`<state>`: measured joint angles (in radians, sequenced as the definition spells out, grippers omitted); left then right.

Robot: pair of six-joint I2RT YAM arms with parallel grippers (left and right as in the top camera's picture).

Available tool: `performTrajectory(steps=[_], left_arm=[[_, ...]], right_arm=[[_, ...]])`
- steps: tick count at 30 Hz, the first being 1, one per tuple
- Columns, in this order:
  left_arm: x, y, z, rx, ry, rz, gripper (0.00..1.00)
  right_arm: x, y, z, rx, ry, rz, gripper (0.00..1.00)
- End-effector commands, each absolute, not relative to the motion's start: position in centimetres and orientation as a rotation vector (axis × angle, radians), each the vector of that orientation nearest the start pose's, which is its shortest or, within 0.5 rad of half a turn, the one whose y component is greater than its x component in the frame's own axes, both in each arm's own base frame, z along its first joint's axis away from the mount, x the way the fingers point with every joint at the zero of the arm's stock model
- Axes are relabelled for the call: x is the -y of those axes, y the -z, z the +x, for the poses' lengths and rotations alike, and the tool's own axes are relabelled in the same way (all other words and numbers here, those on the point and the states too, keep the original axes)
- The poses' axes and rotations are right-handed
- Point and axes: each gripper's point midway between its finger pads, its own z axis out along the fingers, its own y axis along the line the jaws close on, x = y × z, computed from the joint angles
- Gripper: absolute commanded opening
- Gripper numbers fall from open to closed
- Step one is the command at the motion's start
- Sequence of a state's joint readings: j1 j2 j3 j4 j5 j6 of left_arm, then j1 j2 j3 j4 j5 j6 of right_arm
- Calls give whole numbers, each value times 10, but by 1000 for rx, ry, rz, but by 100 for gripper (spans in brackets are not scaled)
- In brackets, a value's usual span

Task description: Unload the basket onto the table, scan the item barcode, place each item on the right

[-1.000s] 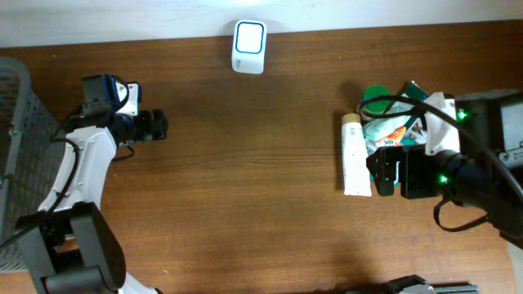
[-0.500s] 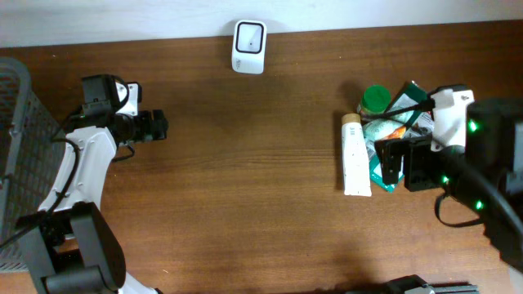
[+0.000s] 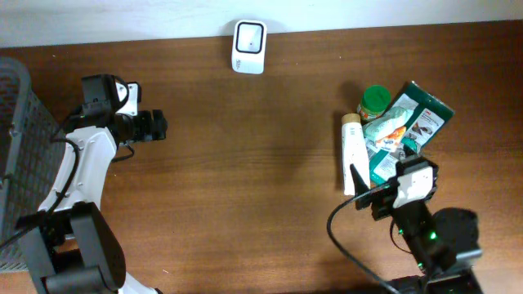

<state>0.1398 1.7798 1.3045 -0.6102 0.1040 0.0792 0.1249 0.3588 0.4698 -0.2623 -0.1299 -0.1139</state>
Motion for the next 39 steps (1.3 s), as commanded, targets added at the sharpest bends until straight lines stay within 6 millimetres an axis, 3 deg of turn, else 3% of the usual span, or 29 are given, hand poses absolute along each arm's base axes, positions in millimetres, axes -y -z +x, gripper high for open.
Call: performTrajectory(steps=[1, 5, 8, 13, 32, 35, 39], left_arm=[[-43, -100, 435, -2635, 66, -37, 99], [-43, -100, 435, -2634, 66, -37, 99], [-43, -100, 435, -2635, 66, -37, 99], [-43, -100, 435, -2635, 66, -37, 99], [-43, -102, 435, -2632, 65, -38, 99], [-40, -118, 434, -2597, 61, -27, 99], [-20, -169, 431, -2476, 60, 39, 99]], right_arm=[[-54, -218, 241, -1659, -122, -312, 98], [-53, -175, 236, -1639, -120, -312, 98], [-53, -159, 240, -1614, -112, -305, 99], [-42, -158, 242, -1619, -59, -256, 98], [-42, -158, 242, -1619, -59, -256, 98], [-42, -158, 242, -1619, -59, -256, 98], [-42, -158, 242, -1619, -59, -256, 98]])
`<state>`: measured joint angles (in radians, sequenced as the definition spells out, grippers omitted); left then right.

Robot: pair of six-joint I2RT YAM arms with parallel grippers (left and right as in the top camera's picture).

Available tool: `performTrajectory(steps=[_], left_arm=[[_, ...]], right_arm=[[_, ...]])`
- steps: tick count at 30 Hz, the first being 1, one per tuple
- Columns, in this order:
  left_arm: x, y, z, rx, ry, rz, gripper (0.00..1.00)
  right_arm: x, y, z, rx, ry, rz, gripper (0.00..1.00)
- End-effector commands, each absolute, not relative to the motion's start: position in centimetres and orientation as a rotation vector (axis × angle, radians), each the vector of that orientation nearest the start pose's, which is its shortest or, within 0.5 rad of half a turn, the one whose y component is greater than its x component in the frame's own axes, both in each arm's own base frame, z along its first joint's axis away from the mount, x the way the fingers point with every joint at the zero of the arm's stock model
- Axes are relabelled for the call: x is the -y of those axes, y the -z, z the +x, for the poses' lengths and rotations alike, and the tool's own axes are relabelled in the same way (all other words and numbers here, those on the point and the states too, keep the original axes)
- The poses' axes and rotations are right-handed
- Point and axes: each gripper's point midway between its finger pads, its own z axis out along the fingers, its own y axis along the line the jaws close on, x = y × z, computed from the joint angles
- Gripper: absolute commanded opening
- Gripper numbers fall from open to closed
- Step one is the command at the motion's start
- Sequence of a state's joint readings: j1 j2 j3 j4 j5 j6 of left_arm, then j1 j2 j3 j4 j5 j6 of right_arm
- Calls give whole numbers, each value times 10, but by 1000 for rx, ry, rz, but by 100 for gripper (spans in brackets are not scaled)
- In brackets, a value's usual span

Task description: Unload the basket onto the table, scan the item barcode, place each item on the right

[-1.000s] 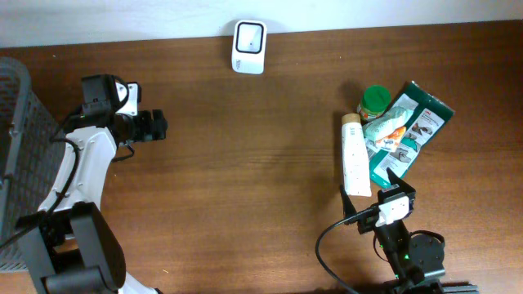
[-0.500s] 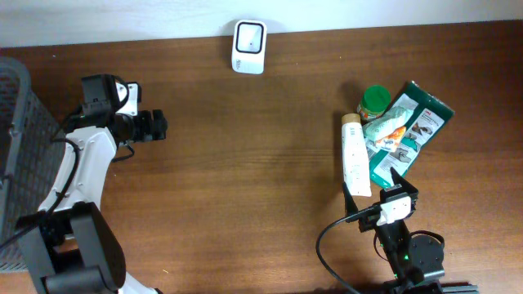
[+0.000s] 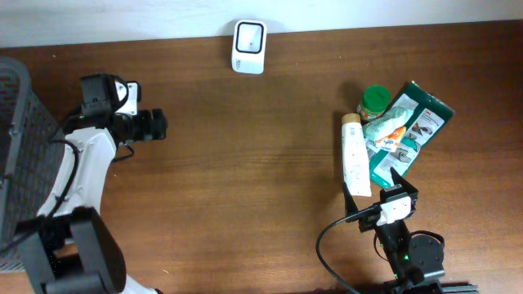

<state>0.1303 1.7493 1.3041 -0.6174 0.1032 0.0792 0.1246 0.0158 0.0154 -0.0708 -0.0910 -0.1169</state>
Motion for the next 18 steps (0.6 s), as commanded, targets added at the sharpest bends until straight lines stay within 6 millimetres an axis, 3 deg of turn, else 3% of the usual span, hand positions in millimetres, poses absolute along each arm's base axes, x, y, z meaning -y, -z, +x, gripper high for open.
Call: performTrajectory(steps=[1, 5, 9, 13, 18], left_arm=[[-12, -189, 428, -2429, 61, 66, 99], [8, -253, 407, -2267, 59, 122, 99], [5, -285, 376, -2150, 18, 111, 99], [9, -281, 353, -2052, 29, 123, 99], [21, -263, 319, -1770, 65, 171, 99]], right_arm=[[-42, -158, 242, -1619, -59, -256, 98], [-42, -158, 242, -1619, -59, -256, 98], [-42, -158, 242, -1619, -59, -256, 99], [-42, -158, 242, -1619, -59, -256, 98], [-42, -158, 242, -1620, -59, -256, 98]])
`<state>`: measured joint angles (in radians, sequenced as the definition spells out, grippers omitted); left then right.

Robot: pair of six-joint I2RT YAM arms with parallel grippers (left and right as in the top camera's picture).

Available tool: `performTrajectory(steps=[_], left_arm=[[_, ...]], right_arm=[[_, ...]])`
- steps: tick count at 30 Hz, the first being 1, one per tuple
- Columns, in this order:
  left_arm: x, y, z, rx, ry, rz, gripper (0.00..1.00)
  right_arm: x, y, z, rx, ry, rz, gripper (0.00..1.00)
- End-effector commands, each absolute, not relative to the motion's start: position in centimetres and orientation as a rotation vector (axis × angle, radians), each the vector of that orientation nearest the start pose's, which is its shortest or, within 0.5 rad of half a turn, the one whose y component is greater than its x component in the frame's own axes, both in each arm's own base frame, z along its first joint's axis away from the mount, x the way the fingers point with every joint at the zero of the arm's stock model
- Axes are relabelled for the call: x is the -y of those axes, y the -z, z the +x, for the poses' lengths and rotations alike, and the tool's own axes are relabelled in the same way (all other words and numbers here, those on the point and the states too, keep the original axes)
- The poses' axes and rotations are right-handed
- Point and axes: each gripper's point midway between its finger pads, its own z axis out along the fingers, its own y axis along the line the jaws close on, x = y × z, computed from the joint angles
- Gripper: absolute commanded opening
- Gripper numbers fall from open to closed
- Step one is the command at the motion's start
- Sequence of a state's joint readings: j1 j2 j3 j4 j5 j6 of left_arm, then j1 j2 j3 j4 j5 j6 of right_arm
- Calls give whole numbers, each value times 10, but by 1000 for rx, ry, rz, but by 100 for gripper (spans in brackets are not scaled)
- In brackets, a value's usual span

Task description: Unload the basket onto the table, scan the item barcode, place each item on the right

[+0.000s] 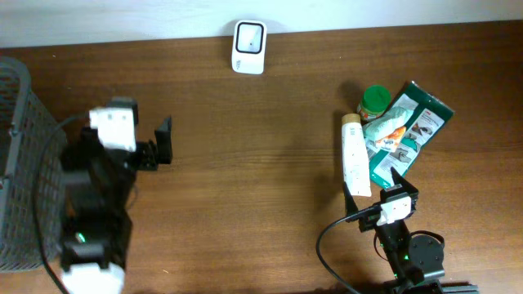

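Observation:
A white barcode scanner stands at the table's far edge. At the right lie a white tube, a green-lidded jar, a snack pouch and a green package, all touching. My right gripper sits just in front of the tube's and the package's near ends. It looks open and holds nothing. My left gripper hangs over bare table at the left, its fingers apart and empty, far from the items.
A grey wire basket stands at the left edge beside the left arm. Bare brown table stretches between the two arms. A black cable loops near the right arm's base.
My left arm has swung: its wrist now sits lower in the picture and looks bigger, and its gripper is slightly further right with the fingers apart. The right arm and the items have not moved.
At first my right gripper reached beside the tube's near end, while the left arm rested by the basket. Then the right arm stood drawn back toward the front edge, empty. It stays there now, and the left arm has shifted. No item has moved.

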<state>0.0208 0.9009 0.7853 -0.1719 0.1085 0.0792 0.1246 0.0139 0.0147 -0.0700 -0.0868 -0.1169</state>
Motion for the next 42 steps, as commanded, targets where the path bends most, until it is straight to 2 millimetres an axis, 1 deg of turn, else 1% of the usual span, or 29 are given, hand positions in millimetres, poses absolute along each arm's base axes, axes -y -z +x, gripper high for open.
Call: performTrajectory(steps=[1, 4, 5, 7, 10, 14, 24, 27, 42], left_arm=[[22, -258, 311, -1716, 65, 177, 99], [22, -237, 287, -1611, 53, 179, 99], [23, -226, 277, -1582, 49, 179, 99], [22, -214, 266, -1545, 42, 176, 99], [22, -202, 257, -1512, 35, 174, 99], [22, -186, 253, -1525, 37, 175, 99], [20, -175, 245, -1567, 29, 161, 99], [16, -158, 245, -1638, 16, 143, 99], [16, -159, 245, -1632, 16, 144, 99]], right_arm=[[-42, -158, 242, -1619, -59, -256, 98], [-42, -158, 242, -1619, -59, -256, 98], [-42, -158, 242, -1619, -59, -256, 98], [-42, -158, 242, -1619, -59, -256, 98], [-42, -158, 242, -1619, -59, -256, 99], [-42, -158, 242, -1619, -59, -256, 98], [-42, -158, 242, -1620, -59, -256, 98], [-42, -158, 242, -1619, -59, -256, 98], [-42, -158, 242, -1620, -59, -256, 99]])
